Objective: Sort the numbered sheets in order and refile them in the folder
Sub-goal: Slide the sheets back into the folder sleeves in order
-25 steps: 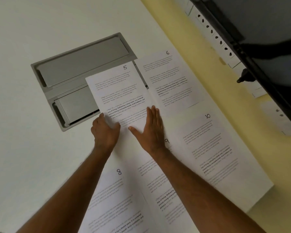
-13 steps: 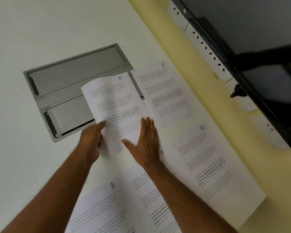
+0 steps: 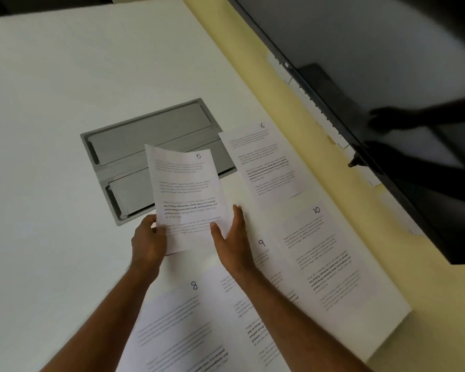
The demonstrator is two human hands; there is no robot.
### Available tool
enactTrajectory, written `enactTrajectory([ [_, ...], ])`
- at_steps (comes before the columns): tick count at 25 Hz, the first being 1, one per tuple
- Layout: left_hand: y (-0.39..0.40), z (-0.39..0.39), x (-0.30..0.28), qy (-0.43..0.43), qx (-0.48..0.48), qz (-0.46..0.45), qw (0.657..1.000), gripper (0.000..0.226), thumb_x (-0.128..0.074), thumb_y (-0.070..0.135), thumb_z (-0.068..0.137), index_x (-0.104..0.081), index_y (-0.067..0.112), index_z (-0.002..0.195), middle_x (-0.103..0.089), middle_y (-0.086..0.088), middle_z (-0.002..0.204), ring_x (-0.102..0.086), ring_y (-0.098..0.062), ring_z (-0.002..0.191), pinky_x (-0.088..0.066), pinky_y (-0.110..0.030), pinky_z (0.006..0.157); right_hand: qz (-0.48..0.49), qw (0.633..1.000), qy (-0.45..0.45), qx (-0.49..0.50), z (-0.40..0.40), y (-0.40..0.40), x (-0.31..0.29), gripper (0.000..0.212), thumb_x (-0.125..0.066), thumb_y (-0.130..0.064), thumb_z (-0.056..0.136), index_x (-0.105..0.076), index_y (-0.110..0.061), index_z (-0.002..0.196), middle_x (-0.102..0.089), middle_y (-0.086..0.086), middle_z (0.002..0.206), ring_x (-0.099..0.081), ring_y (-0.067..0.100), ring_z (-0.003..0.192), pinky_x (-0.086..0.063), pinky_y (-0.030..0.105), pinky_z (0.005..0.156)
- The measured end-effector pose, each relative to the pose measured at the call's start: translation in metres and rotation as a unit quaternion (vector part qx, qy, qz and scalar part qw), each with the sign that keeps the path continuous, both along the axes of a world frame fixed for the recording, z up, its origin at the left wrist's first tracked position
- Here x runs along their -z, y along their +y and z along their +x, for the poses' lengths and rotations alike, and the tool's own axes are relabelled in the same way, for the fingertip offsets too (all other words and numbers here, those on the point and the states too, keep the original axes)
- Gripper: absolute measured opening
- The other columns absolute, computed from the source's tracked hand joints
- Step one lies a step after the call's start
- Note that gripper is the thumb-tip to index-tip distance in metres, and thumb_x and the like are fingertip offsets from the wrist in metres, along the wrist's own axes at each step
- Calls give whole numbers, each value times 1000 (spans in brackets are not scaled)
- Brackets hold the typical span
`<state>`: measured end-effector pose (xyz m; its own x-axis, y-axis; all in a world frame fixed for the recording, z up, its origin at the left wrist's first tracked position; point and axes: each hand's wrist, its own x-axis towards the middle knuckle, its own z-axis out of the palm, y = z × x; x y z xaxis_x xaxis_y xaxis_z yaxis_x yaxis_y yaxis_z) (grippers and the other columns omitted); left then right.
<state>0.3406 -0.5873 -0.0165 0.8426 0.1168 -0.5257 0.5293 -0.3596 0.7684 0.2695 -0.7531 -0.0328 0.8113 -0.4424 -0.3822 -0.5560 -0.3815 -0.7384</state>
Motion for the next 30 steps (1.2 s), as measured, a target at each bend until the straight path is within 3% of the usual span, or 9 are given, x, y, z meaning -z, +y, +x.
enactTrajectory([
  [4, 49, -23, -18, 2, -5, -50, 999, 26, -47, 8, 106, -62, 16, 125, -69, -12, 120, -67, -32, 103, -61, -51, 78, 45, 998, 6, 34, -18, 26, -20, 78, -58, -41, 102, -12, -28, 162, -19, 0, 170, -30, 23, 152, -40, 40, 117],
  [8, 105, -57, -46, -4, -12, -74, 997, 25, -46, 4, 106, -64, 14, 119, -71, -10, 115, -67, -25, 92, -55, -39, 79, 121, 989, 0, 80, -32, 57, -46, 75, -64, -35, 99, -21, -24, 160, -37, 4, 161, -45, 23, 142, -43, 35, 111],
  [11, 148, -87, -70, -3, -21, -85, 996, 25, -47, 2, 105, -65, 13, 120, -70, -5, 110, -66, -17, 89, -52, -30, 73, 203, 971, -5, 129, -43, 83, -70, 74, -70, -32, 96, -29, -21, 156, -60, 0, 135, -60, 20, 121, -50, 35, 102],
  [13, 178, -106, -79, 1, -25, -104, 994, 25, -49, 3, 105, -66, 13, 120, -72, -4, 109, -67, -19, 90, -53, -30, 73, 231, 962, -16, 147, -51, 102, -82, 64, -75, -29, 93, -44, -17, 147, -67, -2, 115, -67, 20, 107, -56, 38, 94],
  [16, 230, -134, -89, -2, -23, -109, 994, 23, -51, 3, 103, -68, 14, 116, -74, -5, 109, -69, -21, 93, -56, -34, 80, 245, 963, -27, 112, -68, 144, -108, 36, -77, -28, 92, -67, -12, 122, -76, 6, 110, -72, 19, 92, -57, 28, 70],
  [18, 269, -156, -94, -4, -16, -114, 993, 23, -52, 4, 103, -68, 13, 117, -74, -5, 113, -70, -23, 100, -56, -36, 89, 273, 958, -38, 84, -85, 180, -126, 22, -75, -26, 93, -73, -15, 113, -79, 2, 104, -74, 18, 89, -56, 25, 64],
  [22, 352, -196, -103, -8, -37, -138, 990, 23, -50, 3, 103, -68, 14, 114, -74, -3, 109, -67, -17, 92, -51, -27, 74, 297, 953, -48, 41, -120, 266, -148, 18, -75, -24, 94, -74, -22, 112, -79, -5, 105, -76, 12, 91, -58, 24, 69],
  [25, 411, -222, -103, -9, -46, -149, 988, 24, -49, 3, 104, -67, 15, 113, -73, -1, 107, -66, -14, 89, -53, -29, 79, 283, 958, -43, 9, -145, 331, -146, 21, -75, -23, 93, -73, -21, 114, -78, -4, 108, -75, 14, 98, -58, 26, 79],
  [30, 490, -250, -83, -3, -40, -149, 988, 23, -51, 5, 104, -67, 20, 108, -73, 7, 103, -67, -13, 92, -53, -18, 71, 232, 971, -42, -24, -169, 412, -130, 28, -76, -26, 92, -71, -21, 119, -76, -4, 113, -73, 15, 103, -56, 32, 90],
])
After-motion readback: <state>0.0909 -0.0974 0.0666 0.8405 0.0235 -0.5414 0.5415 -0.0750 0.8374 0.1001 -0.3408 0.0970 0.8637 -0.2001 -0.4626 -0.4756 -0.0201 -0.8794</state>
